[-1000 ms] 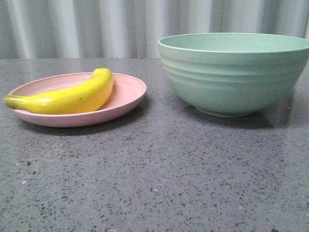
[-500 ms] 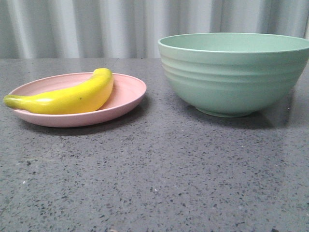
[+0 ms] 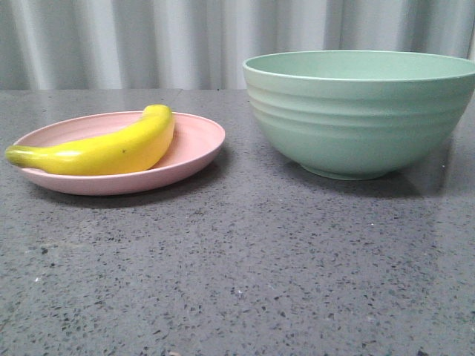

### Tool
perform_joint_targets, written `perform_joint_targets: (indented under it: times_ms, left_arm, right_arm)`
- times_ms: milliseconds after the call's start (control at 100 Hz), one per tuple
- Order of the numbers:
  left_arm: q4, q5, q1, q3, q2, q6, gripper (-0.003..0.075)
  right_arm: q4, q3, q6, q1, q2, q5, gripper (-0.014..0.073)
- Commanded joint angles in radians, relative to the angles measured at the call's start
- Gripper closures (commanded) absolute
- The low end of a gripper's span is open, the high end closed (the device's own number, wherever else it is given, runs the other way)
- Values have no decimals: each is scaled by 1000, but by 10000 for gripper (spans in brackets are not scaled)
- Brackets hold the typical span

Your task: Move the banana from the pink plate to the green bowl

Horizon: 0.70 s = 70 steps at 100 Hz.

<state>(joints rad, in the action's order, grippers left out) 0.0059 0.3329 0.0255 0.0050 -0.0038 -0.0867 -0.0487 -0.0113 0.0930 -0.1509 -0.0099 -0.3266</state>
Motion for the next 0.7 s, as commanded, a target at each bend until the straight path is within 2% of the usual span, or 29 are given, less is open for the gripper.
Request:
perform_joint_targets:
  times_ms: [0, 460, 690]
  left_arm:
    - [15, -62, -1, 8, -29, -6, 741]
    - [62, -113, -1, 8, -29, -4, 741]
    - [62, -162, -1, 8, -29, -4, 741]
  right_arm:
    - [-14, -23, -4, -6, -18, 13, 655]
    - [-14, -23, -4, -6, -18, 16, 655]
    - [-14, -23, -4, -6, -18, 127, 655]
